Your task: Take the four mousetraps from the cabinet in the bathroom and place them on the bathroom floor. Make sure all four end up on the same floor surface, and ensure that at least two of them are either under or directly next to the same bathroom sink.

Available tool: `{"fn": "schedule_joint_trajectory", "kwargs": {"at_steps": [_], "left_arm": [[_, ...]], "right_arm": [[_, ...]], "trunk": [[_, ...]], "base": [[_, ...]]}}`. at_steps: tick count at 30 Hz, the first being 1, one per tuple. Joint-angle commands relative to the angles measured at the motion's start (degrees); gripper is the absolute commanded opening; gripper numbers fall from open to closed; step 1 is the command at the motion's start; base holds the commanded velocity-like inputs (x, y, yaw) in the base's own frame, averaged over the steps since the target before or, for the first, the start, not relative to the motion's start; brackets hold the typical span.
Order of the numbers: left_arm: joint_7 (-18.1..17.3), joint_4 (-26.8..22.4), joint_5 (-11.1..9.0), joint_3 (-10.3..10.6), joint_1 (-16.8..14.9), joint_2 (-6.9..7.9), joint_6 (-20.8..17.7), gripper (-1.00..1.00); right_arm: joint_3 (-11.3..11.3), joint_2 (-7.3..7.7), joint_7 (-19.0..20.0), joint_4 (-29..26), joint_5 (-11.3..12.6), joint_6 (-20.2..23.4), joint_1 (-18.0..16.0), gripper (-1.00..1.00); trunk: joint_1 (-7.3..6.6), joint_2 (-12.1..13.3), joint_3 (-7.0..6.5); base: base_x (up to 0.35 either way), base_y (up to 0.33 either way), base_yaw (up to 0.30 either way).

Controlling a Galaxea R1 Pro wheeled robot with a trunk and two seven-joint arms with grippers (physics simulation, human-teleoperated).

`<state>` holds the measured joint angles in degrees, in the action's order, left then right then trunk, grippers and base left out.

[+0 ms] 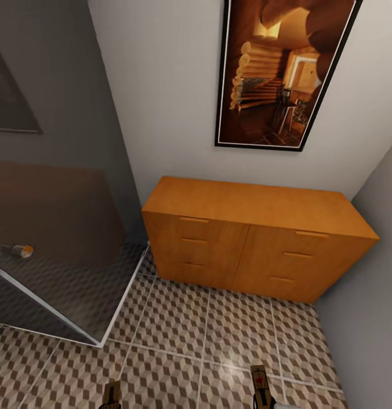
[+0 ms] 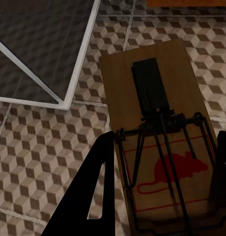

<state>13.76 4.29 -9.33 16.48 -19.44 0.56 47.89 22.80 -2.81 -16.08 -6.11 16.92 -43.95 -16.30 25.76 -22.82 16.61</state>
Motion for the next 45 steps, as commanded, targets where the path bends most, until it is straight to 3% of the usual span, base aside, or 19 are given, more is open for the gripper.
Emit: {"fn": "schedule_joint_trajectory", "kwargs": {"at_steps": [1,17,45], "left_arm": [[0.3,0.19,-0.34,0.48,-0.08,-0.03,0.28,-1.0],[0.22,0.19,-0.34,0.48,0.01,-0.03,0.28,-1.0],[0.21,0.19,-0.34,0.48,0.1,-0.03,0.28,-1.0]], "right_arm": [[0.5,0.0,-0.18,0.04,0.48,-0.17,-0.05,-1.0],[0.51,0.0,-0.18,0.04,0.48,-0.17,-0.05,-1.0],[0.56,0.0,-0.18,0.04,0.48,-0.17,-0.05,-1.0]], "trunk": [[0.02,-0.1,0.0],[0.02,-0.1,-1.49],[0.02,-0.1,-4.09]], "base": [[-0.108,0.0,0.0],[-0.102,0.0,0.0],[-0.003,0.0,0.0]]}}
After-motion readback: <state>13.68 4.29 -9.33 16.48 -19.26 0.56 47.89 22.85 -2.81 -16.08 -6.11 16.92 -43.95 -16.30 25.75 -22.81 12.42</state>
